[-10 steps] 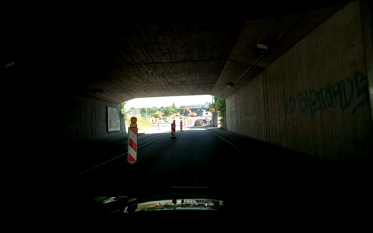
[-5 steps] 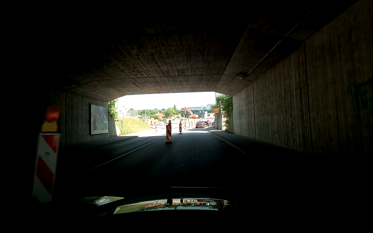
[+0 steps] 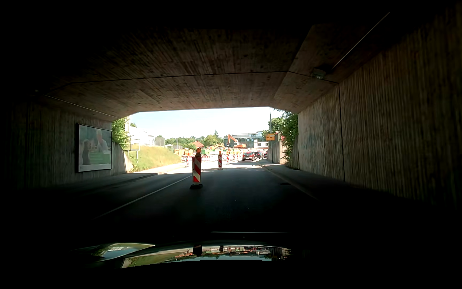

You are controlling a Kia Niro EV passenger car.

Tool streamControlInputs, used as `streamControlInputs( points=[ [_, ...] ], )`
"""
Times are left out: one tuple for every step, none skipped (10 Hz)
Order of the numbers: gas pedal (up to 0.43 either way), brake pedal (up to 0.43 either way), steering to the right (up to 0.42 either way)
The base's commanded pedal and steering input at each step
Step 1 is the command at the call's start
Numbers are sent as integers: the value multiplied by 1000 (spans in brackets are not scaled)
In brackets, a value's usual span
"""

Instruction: Follow the waypoints while adhering to traffic rules and regulations

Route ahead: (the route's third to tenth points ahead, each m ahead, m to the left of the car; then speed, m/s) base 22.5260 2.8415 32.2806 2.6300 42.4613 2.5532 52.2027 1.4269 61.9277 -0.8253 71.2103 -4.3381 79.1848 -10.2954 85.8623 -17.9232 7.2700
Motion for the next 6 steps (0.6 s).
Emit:
streamControlInputs(
  points=[
    [39,0,-4],
    [39,0,-4],
    [39,0,-4],
    [39,0,-4],
    [47,0,-4],
    [59,0,-3]
  ],
)
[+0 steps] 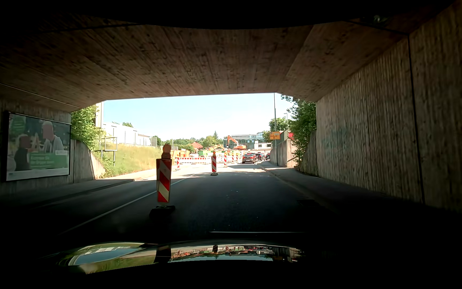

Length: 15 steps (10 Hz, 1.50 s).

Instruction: Follow the waypoints while adhering to traffic rules and regulations

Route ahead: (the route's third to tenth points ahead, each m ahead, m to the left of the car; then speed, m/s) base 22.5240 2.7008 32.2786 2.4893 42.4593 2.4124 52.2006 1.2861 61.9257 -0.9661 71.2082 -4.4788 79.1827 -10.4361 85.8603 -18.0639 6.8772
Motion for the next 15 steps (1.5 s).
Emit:
streamControlInputs(
  points=[
    [59,0,-3],
    [59,0,-3],
    [67,0,-3],
    [67,0,-3],
    [67,0,-3],
    [67,0,-3],
    [67,0,-4],
    [67,0,-3],
    [67,0,-4],
    [67,0,-4],
    [67,0,-3],
    [67,0,-4],
    [67,0,-4],
    [67,0,-4],
    [67,0,-3]
  ],
)
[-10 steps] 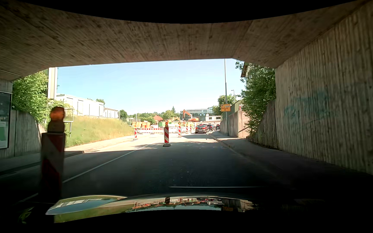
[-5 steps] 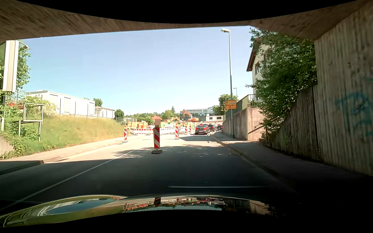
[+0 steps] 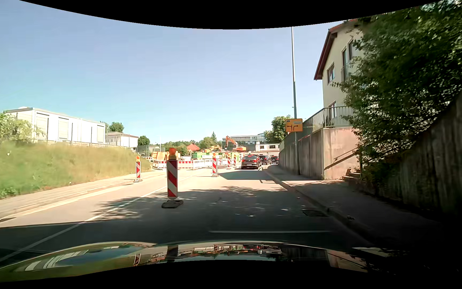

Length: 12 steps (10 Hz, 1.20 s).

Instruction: Follow the waypoints while adhering to traffic rules and regulations

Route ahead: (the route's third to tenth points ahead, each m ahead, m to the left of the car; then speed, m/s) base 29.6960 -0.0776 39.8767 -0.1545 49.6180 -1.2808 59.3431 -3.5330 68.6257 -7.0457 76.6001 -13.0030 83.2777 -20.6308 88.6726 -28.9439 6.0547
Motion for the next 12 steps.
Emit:
streamControlInputs(
  points=[
    [67,0,-4],
    [67,0,-4],
    [67,0,-3],
    [59,0,-4],
    [39,0,-3],
    [28,0,-4],
    [8,0,-3],
    [0,0,-3],
    [0,0,-2],
    [0,0,-2],
    [0,0,-2],
    [0,0,-2]
  ],
)
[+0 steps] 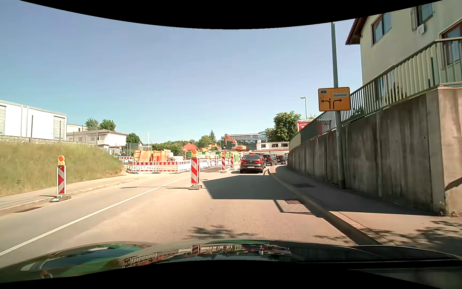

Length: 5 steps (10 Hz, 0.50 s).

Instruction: Follow the waypoints while adhering to traffic rules and regulations

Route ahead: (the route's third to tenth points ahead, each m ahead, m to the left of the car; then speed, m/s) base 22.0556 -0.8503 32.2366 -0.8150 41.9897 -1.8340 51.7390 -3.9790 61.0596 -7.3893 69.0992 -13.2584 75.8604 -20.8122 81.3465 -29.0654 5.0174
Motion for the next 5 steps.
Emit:
streamControlInputs(
  points=[
    [0,0,-2],
    [0,0,-1],
    [0,0,-2],
    [0,0,-2],
    [0,0,-2]
  ],
)
